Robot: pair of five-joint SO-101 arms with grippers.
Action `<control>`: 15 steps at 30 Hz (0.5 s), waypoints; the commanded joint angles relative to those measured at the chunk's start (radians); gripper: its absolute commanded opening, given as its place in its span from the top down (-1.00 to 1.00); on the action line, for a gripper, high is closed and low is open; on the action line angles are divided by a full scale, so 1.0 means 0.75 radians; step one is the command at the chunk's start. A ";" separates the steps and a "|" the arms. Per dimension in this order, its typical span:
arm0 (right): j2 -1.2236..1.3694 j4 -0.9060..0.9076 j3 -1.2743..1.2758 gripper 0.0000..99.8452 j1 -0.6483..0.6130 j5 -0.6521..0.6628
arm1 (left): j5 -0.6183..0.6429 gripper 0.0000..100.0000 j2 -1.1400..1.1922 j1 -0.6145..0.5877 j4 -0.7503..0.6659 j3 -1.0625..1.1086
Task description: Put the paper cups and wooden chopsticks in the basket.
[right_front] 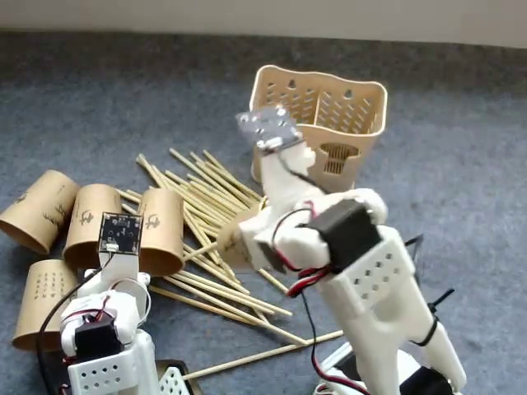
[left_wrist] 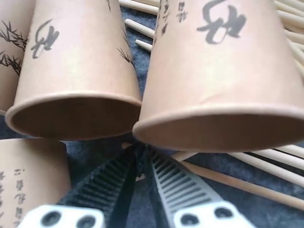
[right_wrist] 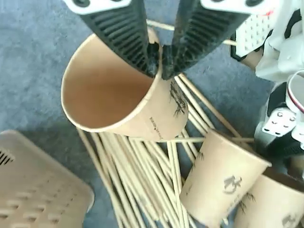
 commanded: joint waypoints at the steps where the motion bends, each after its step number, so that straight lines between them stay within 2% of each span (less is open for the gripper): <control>1: -0.005 0.030 -0.222 0.99 0.111 0.190 | -0.004 0.94 0.003 -0.011 -0.031 -0.011; 8: 0.064 -0.099 -0.557 0.99 0.345 0.333 | -0.004 0.94 0.003 -0.011 -0.031 -0.011; 15: 0.220 -0.318 -0.643 0.99 0.598 0.481 | -0.004 0.94 0.003 -0.011 -0.031 -0.011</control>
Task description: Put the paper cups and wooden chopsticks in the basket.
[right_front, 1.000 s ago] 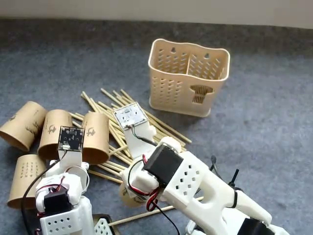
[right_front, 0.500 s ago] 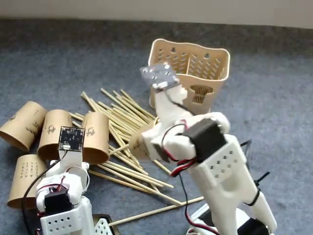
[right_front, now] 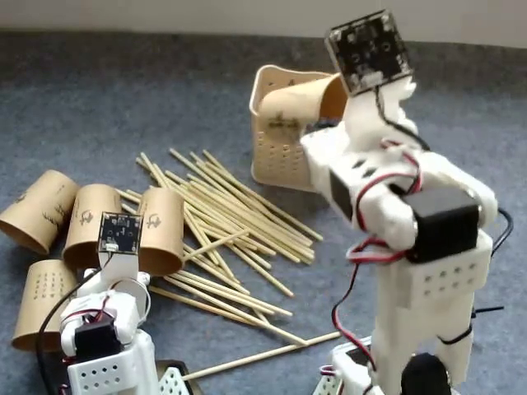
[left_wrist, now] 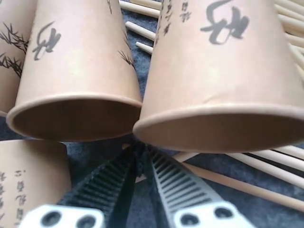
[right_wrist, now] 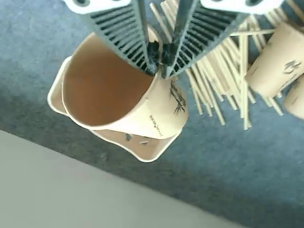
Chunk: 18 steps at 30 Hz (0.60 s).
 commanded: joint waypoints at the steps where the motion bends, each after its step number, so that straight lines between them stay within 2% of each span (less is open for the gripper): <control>1: 0.066 -0.152 -0.064 0.99 0.126 0.084 | -0.004 0.94 0.003 -0.011 -0.020 -0.011; 7: 0.177 -0.292 -0.062 0.99 0.249 0.233 | -0.004 0.94 0.003 -0.011 -0.020 -0.011; 18: 0.281 -0.279 -0.056 0.99 0.377 0.374 | -0.004 0.94 0.003 -0.011 -0.020 -0.011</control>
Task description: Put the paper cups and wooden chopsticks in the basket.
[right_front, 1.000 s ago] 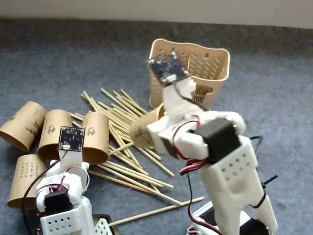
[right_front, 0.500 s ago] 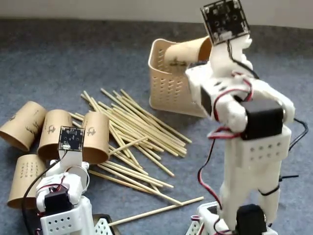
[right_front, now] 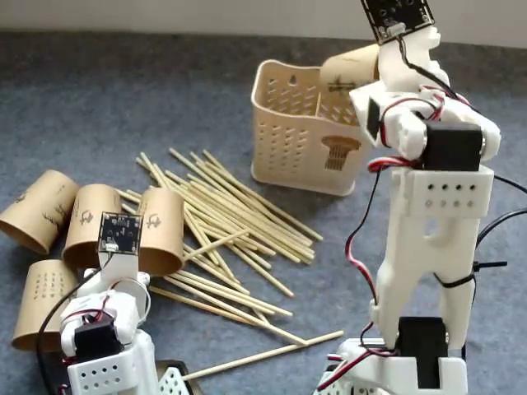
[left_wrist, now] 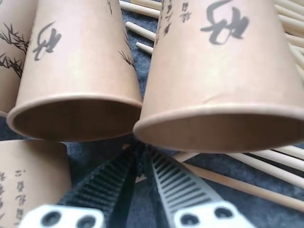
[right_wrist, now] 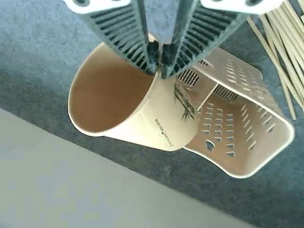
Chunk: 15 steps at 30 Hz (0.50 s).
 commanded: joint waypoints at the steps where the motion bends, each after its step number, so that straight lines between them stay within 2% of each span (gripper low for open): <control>1: -0.015 -0.040 -0.048 0.99 0.042 0.061 | -0.004 0.94 0.003 -0.011 -0.020 -0.011; 15: -0.021 0.103 -0.058 0.99 0.042 0.127 | -0.004 0.94 0.003 -0.011 -0.020 -0.011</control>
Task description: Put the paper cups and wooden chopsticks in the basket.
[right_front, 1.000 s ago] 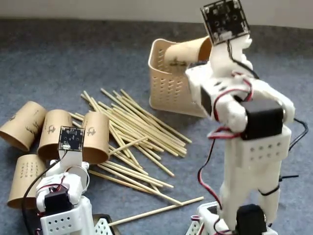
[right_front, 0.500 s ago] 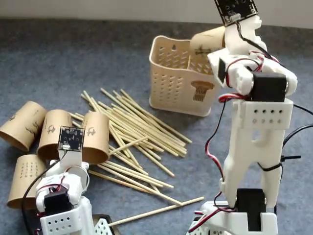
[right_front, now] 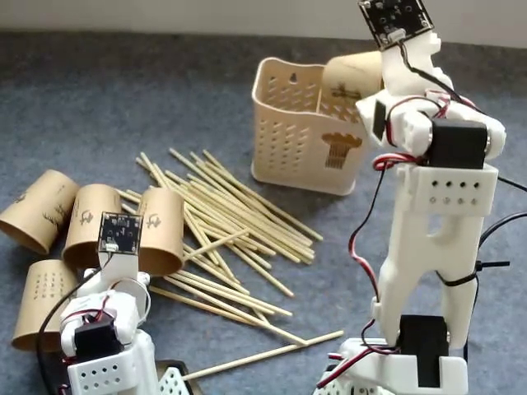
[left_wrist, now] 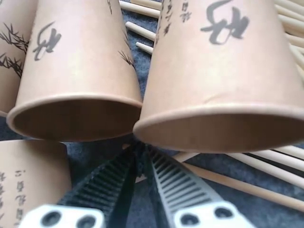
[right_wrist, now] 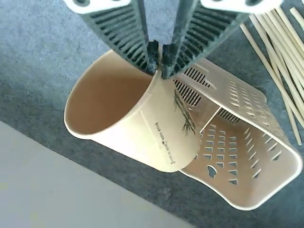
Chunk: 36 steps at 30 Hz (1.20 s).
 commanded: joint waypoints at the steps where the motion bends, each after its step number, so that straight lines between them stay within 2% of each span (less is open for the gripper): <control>1: -0.024 0.011 -0.058 0.99 0.030 0.063 | -0.004 0.94 0.003 -0.011 -0.020 -0.011; 13: -0.199 0.011 -0.050 0.99 0.042 0.065 | -0.004 0.94 0.003 -0.011 -0.020 -0.011; 23: -0.210 0.013 -0.044 0.99 0.030 0.065 | -0.004 0.94 0.003 -0.011 -0.020 -0.011; 31: -0.210 0.242 -0.046 0.99 -0.001 0.070 | -0.004 0.94 0.003 -0.011 -0.020 -0.011; 36: -0.208 0.265 -0.046 0.99 -0.052 0.070 | -0.004 0.94 0.003 -0.011 -0.020 -0.011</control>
